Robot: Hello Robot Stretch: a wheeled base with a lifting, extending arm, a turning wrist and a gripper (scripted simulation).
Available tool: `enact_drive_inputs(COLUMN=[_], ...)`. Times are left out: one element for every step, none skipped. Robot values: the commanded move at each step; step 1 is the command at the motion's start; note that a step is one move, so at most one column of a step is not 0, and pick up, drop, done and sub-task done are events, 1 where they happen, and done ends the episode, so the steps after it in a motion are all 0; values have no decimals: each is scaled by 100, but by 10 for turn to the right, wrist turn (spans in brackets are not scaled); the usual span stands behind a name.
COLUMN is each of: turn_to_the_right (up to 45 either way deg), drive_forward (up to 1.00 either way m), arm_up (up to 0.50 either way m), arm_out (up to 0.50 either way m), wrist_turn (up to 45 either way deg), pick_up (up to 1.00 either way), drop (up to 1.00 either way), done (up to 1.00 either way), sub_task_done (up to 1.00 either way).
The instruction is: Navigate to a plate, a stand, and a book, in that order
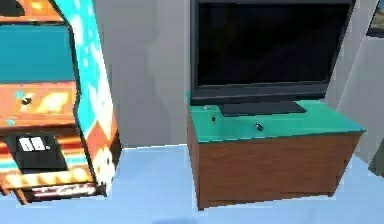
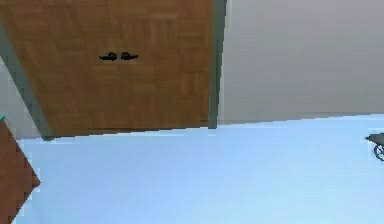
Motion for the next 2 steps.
enact_drive_inputs(turn_to_the_right=[0,240], drive_forward=[35,0], arm_up=[0,0], arm_out=[0,0], wrist_turn=[0,0], pick_up=[0,0], drop=[0,0], done=[0,0], sub_task_done=[0,0])
